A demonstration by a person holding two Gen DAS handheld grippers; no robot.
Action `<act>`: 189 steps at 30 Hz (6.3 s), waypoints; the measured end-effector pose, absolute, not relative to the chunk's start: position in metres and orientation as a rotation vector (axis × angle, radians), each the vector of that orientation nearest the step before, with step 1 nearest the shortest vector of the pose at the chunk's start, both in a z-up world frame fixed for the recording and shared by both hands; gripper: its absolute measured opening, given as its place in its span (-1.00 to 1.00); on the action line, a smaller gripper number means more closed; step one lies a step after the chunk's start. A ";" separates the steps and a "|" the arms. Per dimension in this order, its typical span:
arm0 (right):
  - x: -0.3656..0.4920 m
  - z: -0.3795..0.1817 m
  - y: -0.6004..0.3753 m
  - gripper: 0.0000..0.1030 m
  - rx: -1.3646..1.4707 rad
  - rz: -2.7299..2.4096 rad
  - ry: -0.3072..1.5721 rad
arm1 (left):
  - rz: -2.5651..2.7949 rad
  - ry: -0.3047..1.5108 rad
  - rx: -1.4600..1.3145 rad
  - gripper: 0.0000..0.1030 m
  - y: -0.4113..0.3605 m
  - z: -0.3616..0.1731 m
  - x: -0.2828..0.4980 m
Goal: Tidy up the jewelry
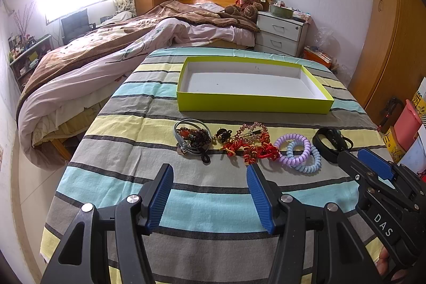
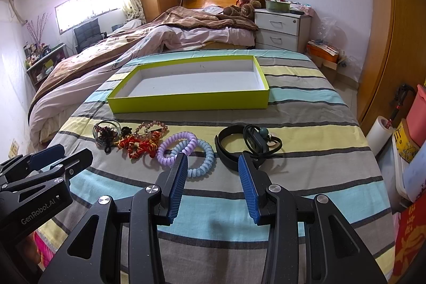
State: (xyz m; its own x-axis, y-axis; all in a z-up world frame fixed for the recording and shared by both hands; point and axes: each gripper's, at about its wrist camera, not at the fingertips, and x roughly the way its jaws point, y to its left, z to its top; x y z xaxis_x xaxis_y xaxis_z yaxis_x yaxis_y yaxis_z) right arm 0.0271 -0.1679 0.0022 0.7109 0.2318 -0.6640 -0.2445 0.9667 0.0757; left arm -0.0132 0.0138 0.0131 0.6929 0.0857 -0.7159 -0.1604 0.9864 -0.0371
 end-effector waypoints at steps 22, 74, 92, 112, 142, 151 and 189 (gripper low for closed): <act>0.043 0.007 -0.209 -0.04 0.033 0.229 0.719 | 0.069 0.824 -0.191 0.10 0.046 0.008 -0.001; 0.094 0.021 -0.214 -0.96 -0.020 0.295 0.734 | 0.051 0.916 -0.310 0.10 0.101 -0.014 0.041; 0.085 0.030 -0.212 -0.96 0.015 0.329 0.693 | -0.008 0.875 -0.207 0.10 0.081 -0.005 0.051; 0.088 0.023 -0.214 -0.96 0.043 0.345 0.710 | -0.010 0.933 -0.028 -0.33 0.051 -0.023 0.067; 0.080 0.031 -0.214 -0.96 0.048 0.357 0.693 | -0.157 0.917 -0.170 -0.50 0.065 -0.020 0.036; 0.080 0.031 -0.206 -0.96 0.043 0.369 0.692 | -0.042 0.856 -0.030 -0.06 0.068 -0.005 0.023; 0.081 0.046 -0.209 -0.96 0.055 0.363 0.661 | -0.147 0.796 -0.072 -0.94 0.062 0.033 0.035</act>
